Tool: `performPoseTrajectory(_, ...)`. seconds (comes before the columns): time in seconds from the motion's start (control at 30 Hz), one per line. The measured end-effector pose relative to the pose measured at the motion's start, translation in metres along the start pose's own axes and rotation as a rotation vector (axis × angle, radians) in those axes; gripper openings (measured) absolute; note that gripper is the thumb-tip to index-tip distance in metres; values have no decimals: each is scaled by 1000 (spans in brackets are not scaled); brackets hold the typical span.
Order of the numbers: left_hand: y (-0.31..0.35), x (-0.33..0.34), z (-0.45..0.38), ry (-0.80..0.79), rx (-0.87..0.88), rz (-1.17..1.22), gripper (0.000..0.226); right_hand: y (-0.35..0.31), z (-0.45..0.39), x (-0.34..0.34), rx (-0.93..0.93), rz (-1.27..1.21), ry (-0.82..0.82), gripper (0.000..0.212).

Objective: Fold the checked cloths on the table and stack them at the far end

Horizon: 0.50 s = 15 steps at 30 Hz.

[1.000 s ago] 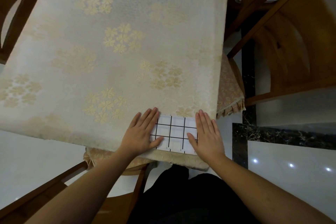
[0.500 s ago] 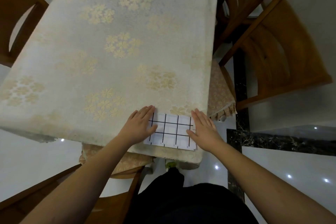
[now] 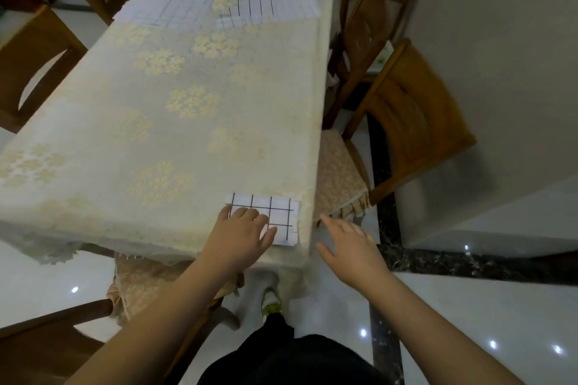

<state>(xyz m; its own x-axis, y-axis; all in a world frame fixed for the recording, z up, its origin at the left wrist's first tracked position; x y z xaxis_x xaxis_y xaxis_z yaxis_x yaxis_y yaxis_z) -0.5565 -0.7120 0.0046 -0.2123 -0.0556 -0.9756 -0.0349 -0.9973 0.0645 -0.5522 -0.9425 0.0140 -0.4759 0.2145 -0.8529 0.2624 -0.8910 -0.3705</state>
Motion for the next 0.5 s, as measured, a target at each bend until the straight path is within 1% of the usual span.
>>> performPoseTrajectory(0.03, 8, -6, 9, 62, 15, -3, 65, 1, 13, -6, -9, 19, 17, 64)
performPoseTrajectory(0.07, 16, -12, 19, 113, 24, 0, 63, 2, 25, -12, -16, 42, 31, 64)
performPoseTrajectory(0.17, 35, -26, 52, 204, 13, 17, 53, 8, 59, -28, -36, 113, 67, 61)
performPoseTrajectory(0.33, 56, -52, 115, 347, -52, 100, 49, -6, 100, -44, -93, 143, 71, 56)
performPoseTrajectory(0.4, 55, -63, 137, 351, -83, 114, 51, -22, 113, -46, -126, 150, 73, 54)
performPoseTrajectory(0.5, 47, -72, 168, 287, -126, 130, 59, -53, 131, -46, -184, 165, 95, 49)
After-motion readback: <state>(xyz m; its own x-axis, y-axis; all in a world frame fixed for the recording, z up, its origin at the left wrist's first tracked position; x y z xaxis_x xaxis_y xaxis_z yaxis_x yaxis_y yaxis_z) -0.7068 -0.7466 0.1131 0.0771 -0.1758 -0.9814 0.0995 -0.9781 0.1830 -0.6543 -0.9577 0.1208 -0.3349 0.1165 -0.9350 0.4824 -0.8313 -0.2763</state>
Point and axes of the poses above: each hand's wrist, its own z-axis away from the middle knuckle, its own x-axis out of the palm, y = z × x, the point moved 2 cm from there along -z, towards the middle knuckle, and after that the axes turned 9 degrees about -x, right-handed, at the moved point
